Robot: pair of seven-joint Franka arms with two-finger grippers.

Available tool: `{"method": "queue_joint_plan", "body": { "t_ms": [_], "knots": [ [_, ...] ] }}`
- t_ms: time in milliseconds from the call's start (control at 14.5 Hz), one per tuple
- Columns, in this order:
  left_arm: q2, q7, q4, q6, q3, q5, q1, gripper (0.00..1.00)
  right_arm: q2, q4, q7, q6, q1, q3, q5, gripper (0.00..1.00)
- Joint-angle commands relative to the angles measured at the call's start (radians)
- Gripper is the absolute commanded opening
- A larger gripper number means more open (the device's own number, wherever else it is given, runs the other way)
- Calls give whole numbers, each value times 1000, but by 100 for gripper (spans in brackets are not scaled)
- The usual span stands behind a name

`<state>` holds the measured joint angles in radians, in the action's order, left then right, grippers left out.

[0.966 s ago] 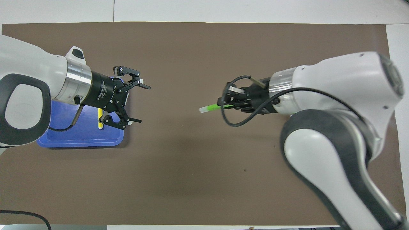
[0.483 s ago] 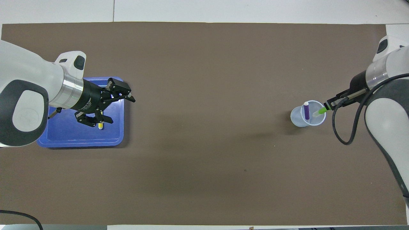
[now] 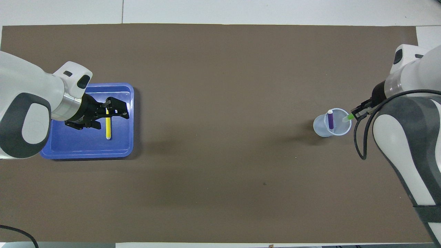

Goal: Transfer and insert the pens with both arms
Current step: 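Insert the green pen into the cup with the right gripper, then release the green pen while the left gripper grasps the yellow pen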

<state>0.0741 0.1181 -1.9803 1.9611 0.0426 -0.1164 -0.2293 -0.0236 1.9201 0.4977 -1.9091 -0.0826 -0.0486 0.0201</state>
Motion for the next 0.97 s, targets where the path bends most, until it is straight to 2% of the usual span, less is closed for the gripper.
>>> {"method": "queue_joint_plan", "body": {
  "t_ms": [0,69,138,207,276,552,759,897],
  "knots": [
    [32,-106,-23,71,-1,69,16,100,36,94,19,-80,17,13,14,0],
    [35,-110,-43,112,-1,86,22,100,37,102,19,-80,17,13,14,1],
    [42,-110,-64,157,-1,101,22,100,42,105,19,-77,15,13,14,40],
    [53,-110,-89,201,-1,130,22,100,42,103,18,-73,17,13,14,93],
    [65,-112,-109,260,-1,145,30,99,40,96,21,-64,18,13,14,100],
    [140,-195,-117,364,-1,147,68,95,37,16,10,5,11,18,-29,100],
    [177,-196,-120,415,-3,147,85,86,42,-3,-48,38,6,18,-288,100],
    [190,-196,-114,423,-3,147,85,77,42,-4,-179,54,3,26,-409,100]
  ]
}}
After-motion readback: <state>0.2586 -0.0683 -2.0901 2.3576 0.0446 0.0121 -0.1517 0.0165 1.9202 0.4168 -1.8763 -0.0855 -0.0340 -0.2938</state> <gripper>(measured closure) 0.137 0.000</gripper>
